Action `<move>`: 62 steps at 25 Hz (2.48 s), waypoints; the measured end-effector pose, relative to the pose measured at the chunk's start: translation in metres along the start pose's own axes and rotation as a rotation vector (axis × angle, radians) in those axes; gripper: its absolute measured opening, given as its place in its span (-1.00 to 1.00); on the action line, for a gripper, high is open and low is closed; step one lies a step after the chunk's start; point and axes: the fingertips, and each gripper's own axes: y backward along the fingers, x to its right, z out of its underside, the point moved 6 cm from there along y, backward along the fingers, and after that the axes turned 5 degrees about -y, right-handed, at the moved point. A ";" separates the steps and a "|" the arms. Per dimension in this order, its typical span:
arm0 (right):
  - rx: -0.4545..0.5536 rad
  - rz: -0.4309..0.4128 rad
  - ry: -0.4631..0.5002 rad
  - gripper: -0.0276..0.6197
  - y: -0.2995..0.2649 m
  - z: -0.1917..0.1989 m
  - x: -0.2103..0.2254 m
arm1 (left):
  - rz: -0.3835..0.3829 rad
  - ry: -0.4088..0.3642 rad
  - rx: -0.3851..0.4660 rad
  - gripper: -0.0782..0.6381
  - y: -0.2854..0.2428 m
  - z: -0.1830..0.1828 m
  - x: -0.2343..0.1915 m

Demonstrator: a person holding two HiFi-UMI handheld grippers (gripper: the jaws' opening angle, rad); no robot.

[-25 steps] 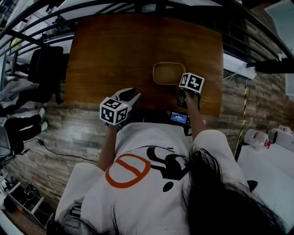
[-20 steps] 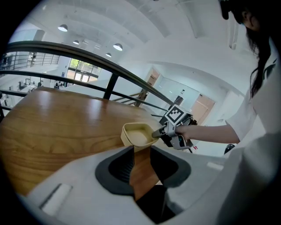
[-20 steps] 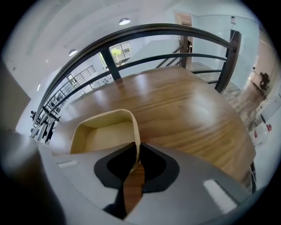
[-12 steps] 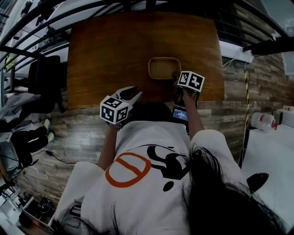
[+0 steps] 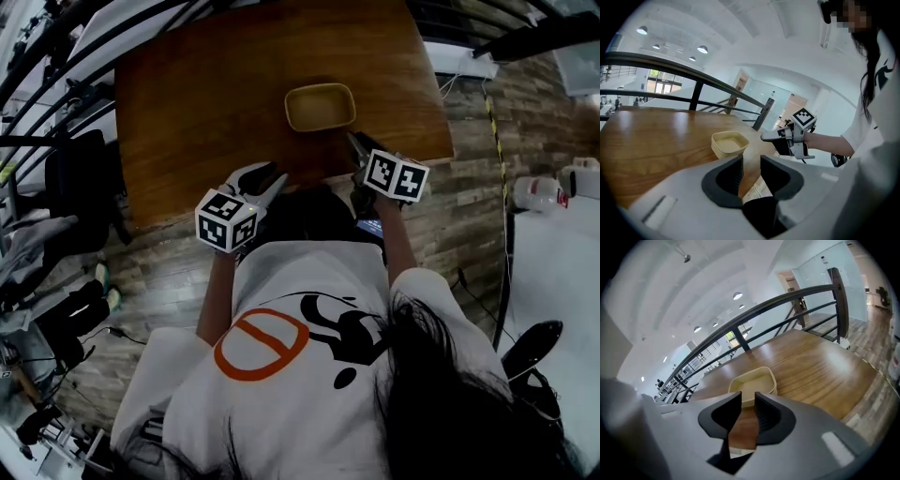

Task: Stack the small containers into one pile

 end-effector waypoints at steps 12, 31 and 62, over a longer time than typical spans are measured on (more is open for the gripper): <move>-0.030 -0.198 0.155 -0.65 0.060 0.042 -0.034 | 0.046 -0.082 0.070 -0.45 -0.002 -0.013 0.073; -0.007 -0.365 0.281 -0.75 0.221 0.120 0.026 | -0.135 -0.076 0.139 -0.45 0.002 0.047 0.262; 0.059 -0.368 0.309 -0.85 0.258 0.171 -0.043 | -0.084 -0.108 0.164 -0.45 0.074 0.069 0.278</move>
